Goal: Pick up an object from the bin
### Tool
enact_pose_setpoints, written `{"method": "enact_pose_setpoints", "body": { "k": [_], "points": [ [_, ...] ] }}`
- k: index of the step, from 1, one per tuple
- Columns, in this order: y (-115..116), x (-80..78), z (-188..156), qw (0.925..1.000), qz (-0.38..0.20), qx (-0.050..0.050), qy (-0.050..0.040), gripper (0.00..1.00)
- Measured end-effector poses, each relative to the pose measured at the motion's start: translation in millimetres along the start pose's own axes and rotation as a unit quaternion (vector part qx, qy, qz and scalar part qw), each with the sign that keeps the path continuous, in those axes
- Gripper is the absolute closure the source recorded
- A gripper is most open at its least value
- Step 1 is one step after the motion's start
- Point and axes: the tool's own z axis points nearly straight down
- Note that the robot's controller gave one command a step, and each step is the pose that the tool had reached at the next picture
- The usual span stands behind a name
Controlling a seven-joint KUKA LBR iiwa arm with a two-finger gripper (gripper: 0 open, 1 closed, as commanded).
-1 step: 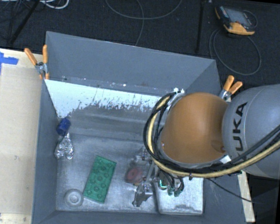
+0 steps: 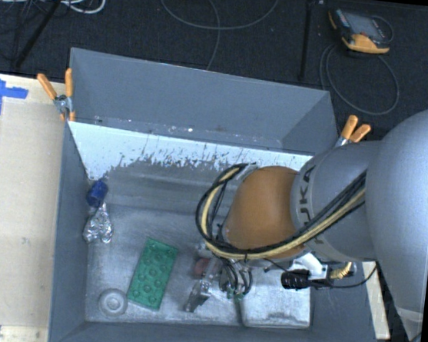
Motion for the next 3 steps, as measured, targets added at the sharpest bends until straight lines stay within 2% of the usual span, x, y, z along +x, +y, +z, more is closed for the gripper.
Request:
{"method": "enact_pose_setpoints", "body": {
  "k": [1, 2, 3],
  "points": [
    [-34.4, -12.6, 2.9, 0.9950, -0.100, -0.002, -0.0029, 0.00],
    [-34.3, -14.4, 0.9, 0.9952, -0.097, -0.002, -0.0056, 1.00],
    [-8.8, -3.9, -128.7, 0.9887, -0.150, -0.001, -0.0045, 1.00]
  ]
}}
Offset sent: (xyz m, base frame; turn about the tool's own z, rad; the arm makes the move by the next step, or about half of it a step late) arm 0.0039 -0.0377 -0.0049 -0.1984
